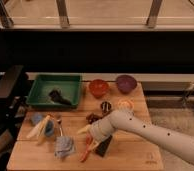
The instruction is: Place pepper in red bowl
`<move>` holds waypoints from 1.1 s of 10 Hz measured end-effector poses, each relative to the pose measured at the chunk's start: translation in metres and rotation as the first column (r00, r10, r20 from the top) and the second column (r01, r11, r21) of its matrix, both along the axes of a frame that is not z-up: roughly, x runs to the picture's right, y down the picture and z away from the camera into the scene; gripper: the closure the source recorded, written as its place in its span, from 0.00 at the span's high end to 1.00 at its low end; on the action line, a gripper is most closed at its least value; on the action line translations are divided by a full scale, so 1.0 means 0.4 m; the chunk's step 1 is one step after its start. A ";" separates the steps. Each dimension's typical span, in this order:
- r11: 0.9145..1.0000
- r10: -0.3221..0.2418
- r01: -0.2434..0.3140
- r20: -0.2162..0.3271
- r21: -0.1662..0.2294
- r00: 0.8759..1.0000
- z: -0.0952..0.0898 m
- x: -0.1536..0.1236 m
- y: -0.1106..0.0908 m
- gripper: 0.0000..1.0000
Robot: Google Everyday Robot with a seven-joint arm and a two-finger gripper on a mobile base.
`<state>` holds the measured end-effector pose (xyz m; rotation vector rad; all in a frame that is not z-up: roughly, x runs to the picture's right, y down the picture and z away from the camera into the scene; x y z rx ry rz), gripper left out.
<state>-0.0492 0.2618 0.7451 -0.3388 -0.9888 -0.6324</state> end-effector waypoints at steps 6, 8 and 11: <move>0.997 -0.079 0.077 -0.071 -0.029 0.994 0.050 0.035 0.033 0.65; 0.995 -0.091 0.087 -0.086 -0.048 0.992 0.064 0.043 0.052 0.65; 0.993 -0.103 0.097 -0.088 -0.070 0.991 0.072 0.042 0.070 0.53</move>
